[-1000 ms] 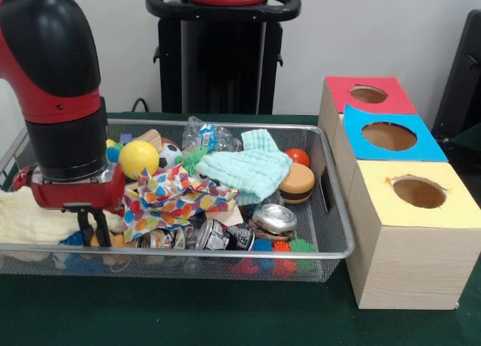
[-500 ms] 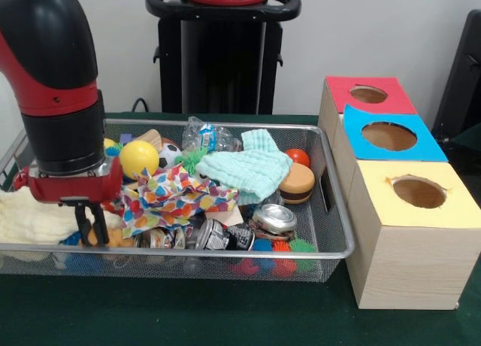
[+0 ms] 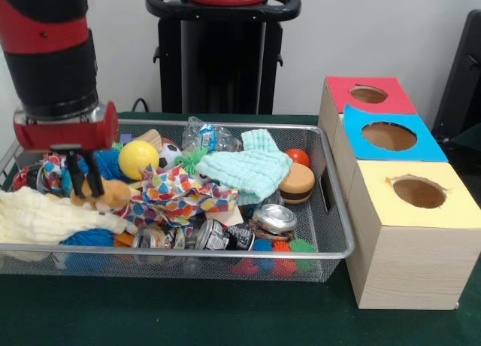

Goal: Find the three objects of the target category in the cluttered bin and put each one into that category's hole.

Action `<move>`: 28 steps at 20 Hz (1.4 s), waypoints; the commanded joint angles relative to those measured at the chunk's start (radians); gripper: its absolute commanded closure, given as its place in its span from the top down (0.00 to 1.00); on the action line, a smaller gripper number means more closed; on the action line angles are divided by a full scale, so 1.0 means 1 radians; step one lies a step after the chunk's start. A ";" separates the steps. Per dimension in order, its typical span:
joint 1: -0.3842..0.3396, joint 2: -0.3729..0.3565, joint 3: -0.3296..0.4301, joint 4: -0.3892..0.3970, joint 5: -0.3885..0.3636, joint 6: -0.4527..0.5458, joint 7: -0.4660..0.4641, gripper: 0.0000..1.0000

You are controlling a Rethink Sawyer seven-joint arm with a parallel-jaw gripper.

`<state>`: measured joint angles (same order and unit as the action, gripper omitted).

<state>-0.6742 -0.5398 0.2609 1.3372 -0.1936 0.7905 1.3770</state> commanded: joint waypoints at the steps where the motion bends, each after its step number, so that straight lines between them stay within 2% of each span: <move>1: 0.015 -0.127 0.005 -0.016 0.018 0.198 0.022 0.00; 11: 0.015 -0.161 0.008 0.009 0.019 0.212 0.042 0.00; 15: 0.010 -0.132 0.015 0.031 0.012 0.147 0.045 0.00; 22: -0.002 -0.058 0.027 0.081 -0.017 -0.038 0.062 0.00; 28: -0.001 -0.037 0.022 0.085 -0.021 -0.071 0.057 0.00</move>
<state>-0.6601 -0.6335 0.2602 1.3334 -0.1862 0.7855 1.3770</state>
